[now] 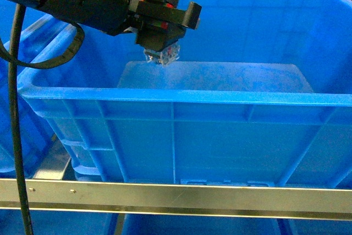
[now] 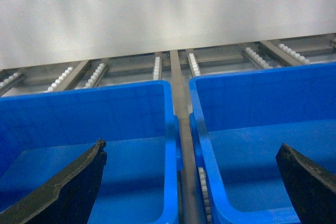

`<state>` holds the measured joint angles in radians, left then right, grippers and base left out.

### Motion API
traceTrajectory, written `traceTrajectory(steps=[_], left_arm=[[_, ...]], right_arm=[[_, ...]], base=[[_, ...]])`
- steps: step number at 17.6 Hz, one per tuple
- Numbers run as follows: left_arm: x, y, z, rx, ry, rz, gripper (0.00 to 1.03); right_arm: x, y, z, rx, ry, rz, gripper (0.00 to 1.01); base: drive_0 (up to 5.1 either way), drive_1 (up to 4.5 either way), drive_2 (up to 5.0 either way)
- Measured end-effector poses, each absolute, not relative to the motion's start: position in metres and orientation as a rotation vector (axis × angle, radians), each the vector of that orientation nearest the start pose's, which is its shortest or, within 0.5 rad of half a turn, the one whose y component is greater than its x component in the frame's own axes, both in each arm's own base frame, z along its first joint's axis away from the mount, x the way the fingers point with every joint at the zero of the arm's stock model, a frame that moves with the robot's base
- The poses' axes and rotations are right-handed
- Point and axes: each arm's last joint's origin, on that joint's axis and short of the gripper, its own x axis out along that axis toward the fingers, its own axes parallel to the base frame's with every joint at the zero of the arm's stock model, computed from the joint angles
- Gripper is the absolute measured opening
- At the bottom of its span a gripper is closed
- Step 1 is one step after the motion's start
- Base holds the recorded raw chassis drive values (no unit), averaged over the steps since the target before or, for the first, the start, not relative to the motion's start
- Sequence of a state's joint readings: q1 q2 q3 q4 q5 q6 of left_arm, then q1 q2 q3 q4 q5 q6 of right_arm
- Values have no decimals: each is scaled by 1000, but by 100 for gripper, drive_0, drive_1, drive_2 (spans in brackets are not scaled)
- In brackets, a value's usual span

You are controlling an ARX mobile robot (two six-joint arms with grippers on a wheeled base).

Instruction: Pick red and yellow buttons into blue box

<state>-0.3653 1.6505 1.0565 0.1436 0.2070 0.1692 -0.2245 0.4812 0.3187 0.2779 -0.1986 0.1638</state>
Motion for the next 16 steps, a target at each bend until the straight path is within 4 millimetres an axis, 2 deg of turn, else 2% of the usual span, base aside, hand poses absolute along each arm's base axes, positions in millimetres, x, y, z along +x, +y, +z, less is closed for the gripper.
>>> traceTrajectory(steps=[5,6,9,11,14,16], left_arm=[[333,-130,229,227,361,-542,96],[329,-128,233,215,339,-540,99],[317,-117,260,150,222,-501,98],[303,-98,276,120,170,-406,98],[270,-70,275,90,96,-210,98],[250,-59,280,64,30,-127,98]], right_arm=[[131,-24,256,140,-114,-17,98],[131,-24,256,139,-114,-17,98],[131,-24,256,140,-114,-17,98],[131,-24,256,139,-115,-17,98],[131,-24,256,140,-114,-17,98],[131,-24,256,139,-114,-17,98]], base=[[0,0,0],[0,0,0],[0,0,0],[0,0,0],[0,0,0],[0,0,0]])
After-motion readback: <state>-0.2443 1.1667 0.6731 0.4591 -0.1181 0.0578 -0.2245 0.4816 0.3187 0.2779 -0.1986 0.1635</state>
